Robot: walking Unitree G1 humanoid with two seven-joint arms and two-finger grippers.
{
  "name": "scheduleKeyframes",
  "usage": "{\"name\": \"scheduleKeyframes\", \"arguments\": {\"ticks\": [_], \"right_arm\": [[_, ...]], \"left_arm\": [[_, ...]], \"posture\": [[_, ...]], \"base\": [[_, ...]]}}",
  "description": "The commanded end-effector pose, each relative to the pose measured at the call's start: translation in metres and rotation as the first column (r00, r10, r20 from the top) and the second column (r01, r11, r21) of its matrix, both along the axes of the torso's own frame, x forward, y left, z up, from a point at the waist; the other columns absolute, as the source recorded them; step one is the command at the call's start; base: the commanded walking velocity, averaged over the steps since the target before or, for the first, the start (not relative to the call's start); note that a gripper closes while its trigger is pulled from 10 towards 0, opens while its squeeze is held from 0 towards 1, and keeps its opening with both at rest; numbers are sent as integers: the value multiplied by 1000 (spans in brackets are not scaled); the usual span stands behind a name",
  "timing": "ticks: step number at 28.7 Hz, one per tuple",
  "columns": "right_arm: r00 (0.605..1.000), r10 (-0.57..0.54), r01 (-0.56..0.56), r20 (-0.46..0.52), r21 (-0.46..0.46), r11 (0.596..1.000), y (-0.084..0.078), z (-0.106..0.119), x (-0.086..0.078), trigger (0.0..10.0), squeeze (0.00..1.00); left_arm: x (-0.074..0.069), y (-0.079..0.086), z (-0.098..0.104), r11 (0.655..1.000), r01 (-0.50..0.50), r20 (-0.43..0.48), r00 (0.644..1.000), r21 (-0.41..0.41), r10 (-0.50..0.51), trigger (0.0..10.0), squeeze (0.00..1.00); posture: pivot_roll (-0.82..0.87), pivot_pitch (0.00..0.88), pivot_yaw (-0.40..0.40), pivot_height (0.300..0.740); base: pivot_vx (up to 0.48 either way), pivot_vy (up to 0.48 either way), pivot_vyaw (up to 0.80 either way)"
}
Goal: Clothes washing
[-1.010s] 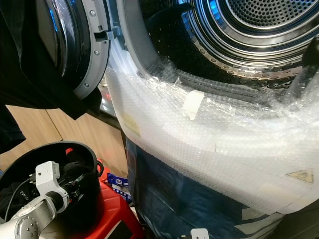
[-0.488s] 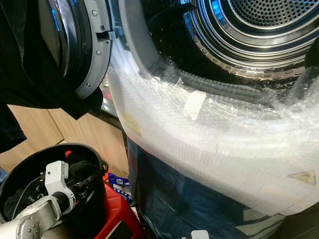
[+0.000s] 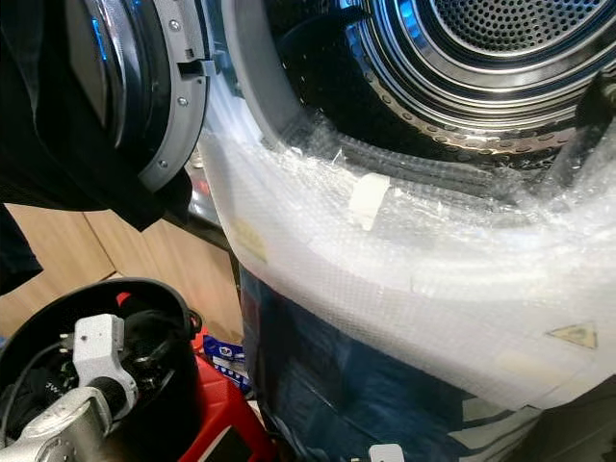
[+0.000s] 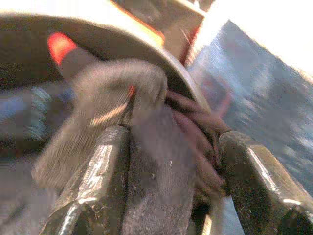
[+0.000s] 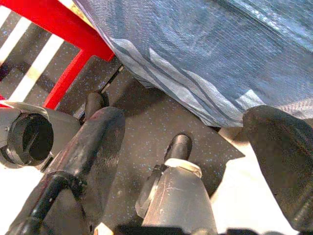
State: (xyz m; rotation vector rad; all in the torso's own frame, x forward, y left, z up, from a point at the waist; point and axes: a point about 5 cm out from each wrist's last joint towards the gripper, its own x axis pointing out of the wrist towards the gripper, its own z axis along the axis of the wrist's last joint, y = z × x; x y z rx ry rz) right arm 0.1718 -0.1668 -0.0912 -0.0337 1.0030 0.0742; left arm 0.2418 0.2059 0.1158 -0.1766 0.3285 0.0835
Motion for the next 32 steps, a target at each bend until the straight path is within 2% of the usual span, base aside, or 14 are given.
{"name": "scheduleKeyframes", "arguments": {"ticks": [1, 2, 7, 12, 15, 16, 19, 22, 23, 27, 29, 30, 31, 32], "right_arm": [[1000, 1, -1, -17, 5, 1000, 1, -1, -2, 10000, 0], [1000, 8, -8, -17, 5, 1000, 1, -1, -2, 10000, 0], [1000, 21, -21, -8, 3, 1000, 3, 0, 2, 10000, 0], [1000, 19, -19, 1, 4, 1000, 4, 2, 5, 10000, 0], [1000, 21, -21, 5, 5, 1000, 5, 2, 6, 10000, 0], [1000, 21, -21, 6, 6, 1000, 5, 2, 6, 10000, 0], [1000, 23, -23, 1, 7, 1000, 7, 1, 4, 10000, 0], [1000, 21, -21, -1, 7, 1000, 7, 1, 3, 10000, 0], [1000, 20, -20, -2, 7, 1000, 7, 1, 3, 10000, 0], [1000, 13, -13, 3, 9, 1000, 7, 1, 4, 10000, 0], [1000, 9, -9, 6, 8, 1000, 7, 1, 4, 10000, 0], [1000, 9, -9, 7, 7, 1000, 6, 2, 5, 10000, 0], [1000, 10, -10, 8, 7, 1000, 6, 2, 5, 10000, 0], [1000, 11, -11, 9, 7, 1000, 6, 2, 5, 10000, 0]], "left_arm": [[2, 4, 11, 998, -26, 47, 999, 49, 23, 10000, 0], [5, 5, 21, 995, -35, 92, 995, 98, 26, 10000, 0], [13, 4, 34, 984, -47, 153, 988, 169, 20, 10000, 0], [19, 2, 37, 983, -32, 178, 984, 182, -1, 10000, 0], [23, 7, 33, 985, -67, 178, 983, 157, 38, 10000, 0], [23, 8, 32, 986, -73, 177, 983, 152, 46, 10000, 1000], [31, 20, 27, 979, -150, 142, 981, 139, 130, 10000, 1000], [33, 21, 24, 982, -143, 121, 984, 126, 128, 10000, 1000], [34, 25, 18, 977, -147, 81, 987, 152, 136, 10000, 1000], [41, 37, 15, 970, -205, 52, 979, 133, 199, 10000, 1000], [42, 42, 12, 964, -214, 19, 977, 159, 213, 10000, 1000], [41, 47, 6, 961, -230, -19, 972, 154, 236, 10000, 863], [40, 50, 4, 957, -247, -28, 967, 152, 254, 10000, 0], [40, 50, 3, 958, -249, -30, 966, 140, 256, 10000, 0]], "posture": [[244, 28, 15, 740], [247, 26, 14, 740], [243, 8, 17, 740], [233, 0, 23, 740], [228, 0, 24, 740], [228, 0, 24, 740], [223, 0, 27, 740], [221, 0, 28, 740], [214, 0, 29, 740], [200, 0, 37, 740], [199, 0, 37, 740], [196, 0, 36, 740], [196, 0, 36, 740], [197, 0, 35, 740]], "base": [[0, 0, 0], [0, 0, 0], [0, 0, 0], [0, 0, 0], [0, 0, 0], [0, 0, 0], [0, 0, 0], [0, 0, 0], [0, 0, 0], [0, 0, 0], [0, 0, 0], [0, 0, 0], [0, 0, 0], [0, 0, 0]]}}
